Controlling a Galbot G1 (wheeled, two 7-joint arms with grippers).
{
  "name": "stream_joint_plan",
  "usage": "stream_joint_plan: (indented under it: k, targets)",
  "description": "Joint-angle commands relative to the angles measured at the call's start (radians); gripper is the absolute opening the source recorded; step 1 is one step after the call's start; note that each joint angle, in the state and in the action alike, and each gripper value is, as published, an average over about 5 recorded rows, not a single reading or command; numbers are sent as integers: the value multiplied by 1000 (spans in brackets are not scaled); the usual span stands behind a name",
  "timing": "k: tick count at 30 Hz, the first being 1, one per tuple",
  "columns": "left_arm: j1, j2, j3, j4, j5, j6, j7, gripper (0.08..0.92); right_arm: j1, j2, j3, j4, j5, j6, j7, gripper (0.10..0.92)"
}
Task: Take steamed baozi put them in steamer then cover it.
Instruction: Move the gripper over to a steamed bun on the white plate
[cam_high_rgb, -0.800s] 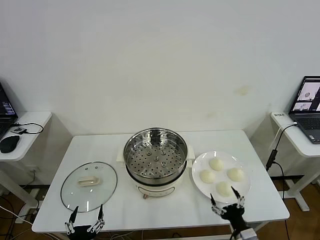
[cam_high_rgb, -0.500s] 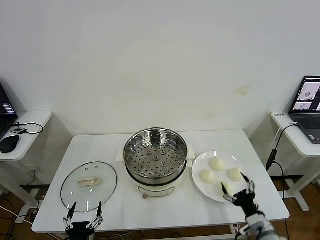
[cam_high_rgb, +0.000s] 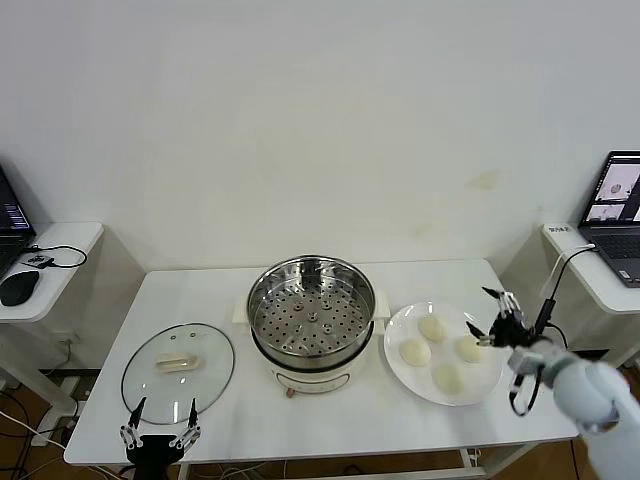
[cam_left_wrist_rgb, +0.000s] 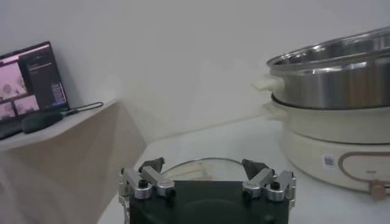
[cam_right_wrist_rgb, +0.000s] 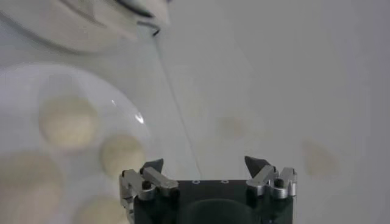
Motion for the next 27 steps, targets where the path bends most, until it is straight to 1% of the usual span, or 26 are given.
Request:
stream_joint_plan:
  k: [1,6,11,18,27]
  targets:
    - [-8,0,-2,-5,52,40,-10,823,563,-131,-522,-243,73,11,-289,822]
    - [-8,-2,-6,-4,61,45,-9,823,765,-54,-764,-370,130,51,-400,823]
    - [-8,-7,-16,-4,64,47,-9,823,863,39,-916,-457,149,68,-467,823]
    - [-17,-2,-36,-1,60,57,-5,823,884,153,-991,-585,116,69,-473,823]
    - [-36,4,-43,5,60,72,2,823,856,237,-996,-660,72,52,-460,823]
